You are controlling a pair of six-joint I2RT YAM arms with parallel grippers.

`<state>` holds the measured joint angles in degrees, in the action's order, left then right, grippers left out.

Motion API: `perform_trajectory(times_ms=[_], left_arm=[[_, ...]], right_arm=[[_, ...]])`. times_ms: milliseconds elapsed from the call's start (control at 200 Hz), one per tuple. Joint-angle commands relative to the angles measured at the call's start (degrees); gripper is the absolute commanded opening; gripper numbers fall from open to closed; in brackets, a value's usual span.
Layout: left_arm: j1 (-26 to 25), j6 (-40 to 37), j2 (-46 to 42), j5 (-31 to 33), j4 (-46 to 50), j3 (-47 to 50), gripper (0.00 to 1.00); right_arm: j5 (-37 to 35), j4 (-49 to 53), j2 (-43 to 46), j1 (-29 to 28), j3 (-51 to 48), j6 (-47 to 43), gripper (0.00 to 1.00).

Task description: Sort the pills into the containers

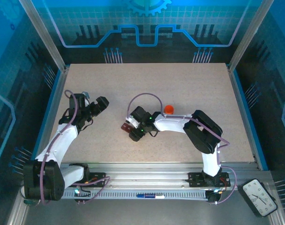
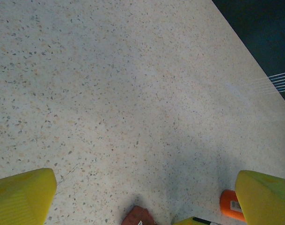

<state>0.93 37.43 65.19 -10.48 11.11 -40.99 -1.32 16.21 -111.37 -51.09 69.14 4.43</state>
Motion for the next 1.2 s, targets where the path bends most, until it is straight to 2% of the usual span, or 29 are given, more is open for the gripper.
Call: perform_trajectory(times_ms=[0, 175, 295, 500, 620, 836, 1011, 1196], left_arm=[[0.4, 1.1, 0.5, -2.0, -1.3, 1.1, 0.99], [0.4, 2.2, 0.5, -4.2, -1.0, 1.0, 0.99], [0.4, 4.4, -0.4, -5.8, -1.3, 1.5, 0.99], [-1.2, 5.2, -3.2, -13.2, -6.1, 3.8, 0.99], [-5.3, 8.6, -2.6, -16.5, -12.1, 4.5, 0.99], [-14.1, 12.0, -0.2, -15.0, -18.8, 3.0, 0.99], [-17.1, 15.0, 2.1, -14.5, -24.6, 3.2, 0.99], [-18.1, 16.0, 2.0, -13.5, -26.7, 3.1, 0.99]], right_arm=[[1.6, 0.1, -1.9, -0.8, 1.6, 0.2, 0.63], [2.8, 0.3, -1.8, -0.9, 1.6, 1.0, 0.41], [2.8, 0.2, 0.4, -0.7, 0.9, 2.9, 0.35], [4.7, -3.5, 8.7, 1.9, -3.1, 10.9, 0.32], [8.0, -7.4, 14.1, 4.2, -6.3, 15.9, 0.32], [11.9, -10.4, 19.3, 7.6, -8.4, 20.9, 0.31], [11.7, -9.8, 19.8, 7.9, -7.9, 21.0, 0.31], [11.7, -9.9, 19.2, 8.0, -7.9, 21.2, 0.3]])
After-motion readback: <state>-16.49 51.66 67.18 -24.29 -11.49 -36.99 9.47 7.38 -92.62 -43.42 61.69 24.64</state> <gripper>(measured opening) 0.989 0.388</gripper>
